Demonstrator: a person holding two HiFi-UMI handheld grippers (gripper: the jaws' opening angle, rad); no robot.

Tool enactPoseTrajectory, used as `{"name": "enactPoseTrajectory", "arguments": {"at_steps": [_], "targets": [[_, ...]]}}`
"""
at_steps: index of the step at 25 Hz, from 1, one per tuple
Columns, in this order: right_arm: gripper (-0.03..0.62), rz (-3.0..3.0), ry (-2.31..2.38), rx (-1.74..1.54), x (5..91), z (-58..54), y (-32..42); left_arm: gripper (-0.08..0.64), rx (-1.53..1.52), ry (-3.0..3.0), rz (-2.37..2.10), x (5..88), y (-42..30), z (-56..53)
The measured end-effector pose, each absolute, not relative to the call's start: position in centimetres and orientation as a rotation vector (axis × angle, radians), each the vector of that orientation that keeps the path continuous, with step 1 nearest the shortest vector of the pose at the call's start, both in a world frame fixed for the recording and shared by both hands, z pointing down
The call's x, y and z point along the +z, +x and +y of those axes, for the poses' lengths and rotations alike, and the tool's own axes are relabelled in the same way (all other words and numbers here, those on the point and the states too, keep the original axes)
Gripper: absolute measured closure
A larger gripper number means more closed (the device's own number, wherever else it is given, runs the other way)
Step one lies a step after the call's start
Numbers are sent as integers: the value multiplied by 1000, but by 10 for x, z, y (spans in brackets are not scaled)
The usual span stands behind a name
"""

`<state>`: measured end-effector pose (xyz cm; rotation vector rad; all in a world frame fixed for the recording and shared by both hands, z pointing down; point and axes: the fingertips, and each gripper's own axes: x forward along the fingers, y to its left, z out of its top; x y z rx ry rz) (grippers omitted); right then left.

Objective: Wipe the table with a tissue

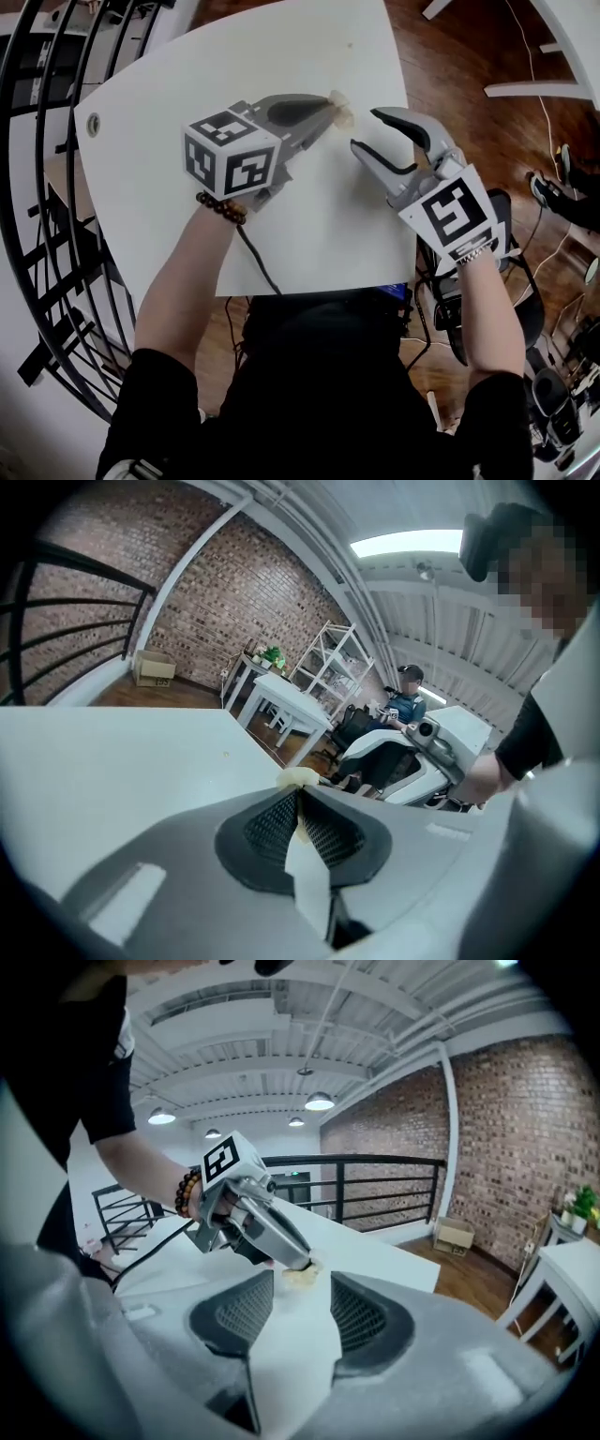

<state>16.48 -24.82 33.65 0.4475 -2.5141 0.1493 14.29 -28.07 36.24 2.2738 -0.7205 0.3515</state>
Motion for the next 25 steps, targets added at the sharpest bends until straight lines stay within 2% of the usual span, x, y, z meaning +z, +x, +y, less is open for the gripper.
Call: {"name": "enactPoseTrajectory", "arguments": {"at_steps": [5,16,25], "targets": [[416,-2455,318,-6,340,-237,146,526,263,2261,-574,353,134,-262],[421,-2432,128,-99,340,-224,126,526,160,2211,-325,340,136,-240],[536,-2406,88,-201,347,-219,126,519,183,2177,-267,344,138,-235]]}}
